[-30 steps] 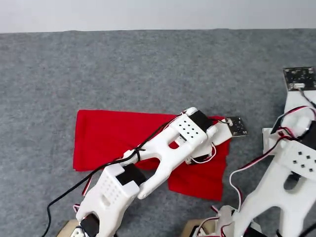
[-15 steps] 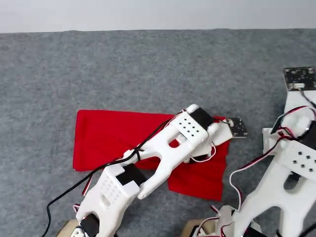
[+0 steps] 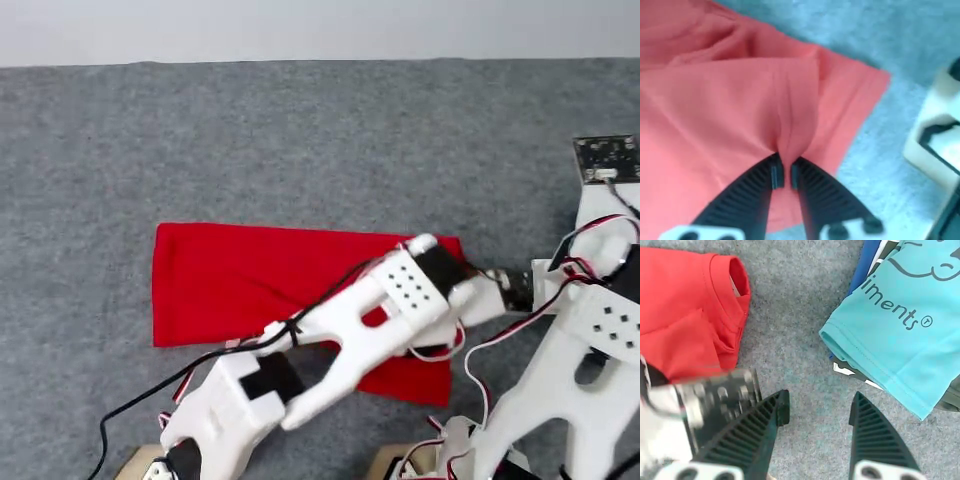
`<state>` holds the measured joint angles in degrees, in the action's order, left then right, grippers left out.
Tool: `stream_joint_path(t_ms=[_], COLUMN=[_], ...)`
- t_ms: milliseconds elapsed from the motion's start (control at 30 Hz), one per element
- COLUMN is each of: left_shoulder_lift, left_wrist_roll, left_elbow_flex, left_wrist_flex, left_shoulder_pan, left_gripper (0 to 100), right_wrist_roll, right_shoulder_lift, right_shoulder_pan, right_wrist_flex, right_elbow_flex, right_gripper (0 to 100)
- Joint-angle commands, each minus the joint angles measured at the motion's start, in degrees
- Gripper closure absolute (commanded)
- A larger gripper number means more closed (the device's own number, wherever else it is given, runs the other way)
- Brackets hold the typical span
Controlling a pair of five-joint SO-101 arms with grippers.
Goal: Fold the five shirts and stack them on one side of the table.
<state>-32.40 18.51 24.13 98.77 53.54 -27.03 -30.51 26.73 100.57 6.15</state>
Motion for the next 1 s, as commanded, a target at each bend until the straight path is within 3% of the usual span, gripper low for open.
stream_joint_path(t_ms=[0, 333, 533, 967], left_shoulder_lift=[6.33, 8.09, 8.09, 8.7], left_wrist_roll=[-0.7, -0.26, -0.26, -0.18], left_elbow_flex=[-2.51, -12.79, -18.51, -18.33], left_wrist_flex=[1.67, 1.49, -2.73, -3.25], left_shoulder_pan=[2.73, 4.22, 4.22, 4.92], left_gripper=[99, 99, 99, 99], right_wrist_roll=[0.62, 0.62, 0.62, 0.62], right_shoulder_lift=[-1.8, -1.8, -1.54, -1.27], right_shoulder_pan=[0.4, 0.48, 0.4, 0.4], right_wrist_flex=[2.24, 2.24, 2.24, 2.24], right_elbow_flex=[-0.26, -0.26, -0.26, -0.26], right_gripper=[79.4, 79.4, 79.4, 79.4])
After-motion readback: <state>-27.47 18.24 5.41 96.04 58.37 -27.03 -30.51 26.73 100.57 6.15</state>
